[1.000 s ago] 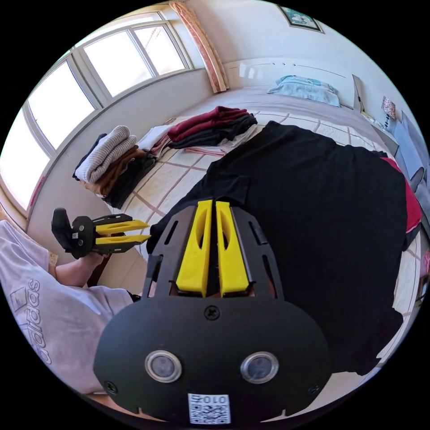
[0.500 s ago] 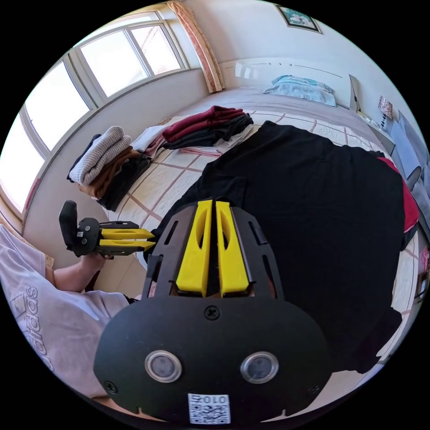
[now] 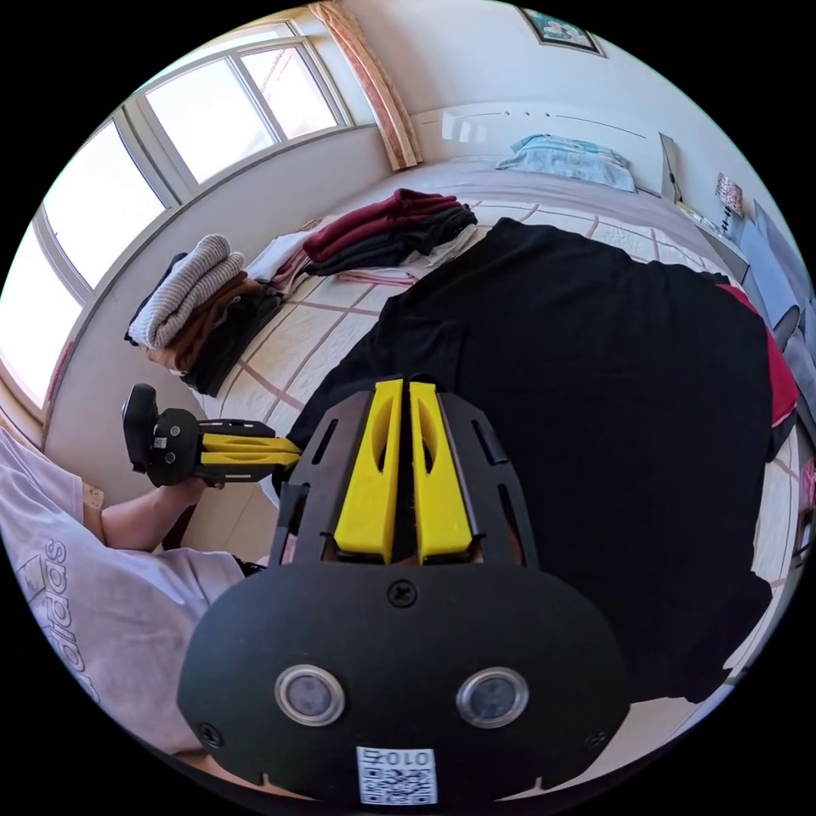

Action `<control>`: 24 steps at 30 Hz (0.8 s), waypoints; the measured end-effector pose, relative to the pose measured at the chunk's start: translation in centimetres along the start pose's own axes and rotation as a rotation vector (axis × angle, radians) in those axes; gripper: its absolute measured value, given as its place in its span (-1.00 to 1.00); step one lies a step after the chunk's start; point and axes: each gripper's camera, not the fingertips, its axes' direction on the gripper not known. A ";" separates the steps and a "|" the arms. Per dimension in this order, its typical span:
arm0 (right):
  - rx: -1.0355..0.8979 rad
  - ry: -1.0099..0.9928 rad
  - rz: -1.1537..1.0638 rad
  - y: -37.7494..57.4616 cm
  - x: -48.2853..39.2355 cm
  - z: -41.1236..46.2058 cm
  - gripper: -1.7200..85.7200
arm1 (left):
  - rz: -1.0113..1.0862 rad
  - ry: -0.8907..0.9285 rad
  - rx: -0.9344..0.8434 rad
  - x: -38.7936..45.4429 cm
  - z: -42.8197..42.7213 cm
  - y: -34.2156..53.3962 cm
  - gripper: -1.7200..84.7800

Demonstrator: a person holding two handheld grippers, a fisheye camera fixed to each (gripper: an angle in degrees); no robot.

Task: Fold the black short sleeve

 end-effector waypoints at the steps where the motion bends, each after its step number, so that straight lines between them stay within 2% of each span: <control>1: -0.002 0.002 0.001 0.0 0.1 0.0 -0.87 | 0.009 -0.001 -0.003 -0.1 0.0 0.0 -0.96; 9: -0.002 -0.028 0.034 1.1 2.0 -0.8 -0.87 | 0.121 0.017 0.180 -1.0 -4.2 3.5 -0.97; 18: -0.169 -0.188 0.057 5.9 3.6 2.3 -0.87 | 0.280 -0.072 0.102 -0.9 -3.8 6.1 -0.97; 24: -0.091 -0.289 0.148 8.3 5.6 3.5 -0.88 | 0.317 -0.074 0.071 -1.8 -3.5 6.3 -0.97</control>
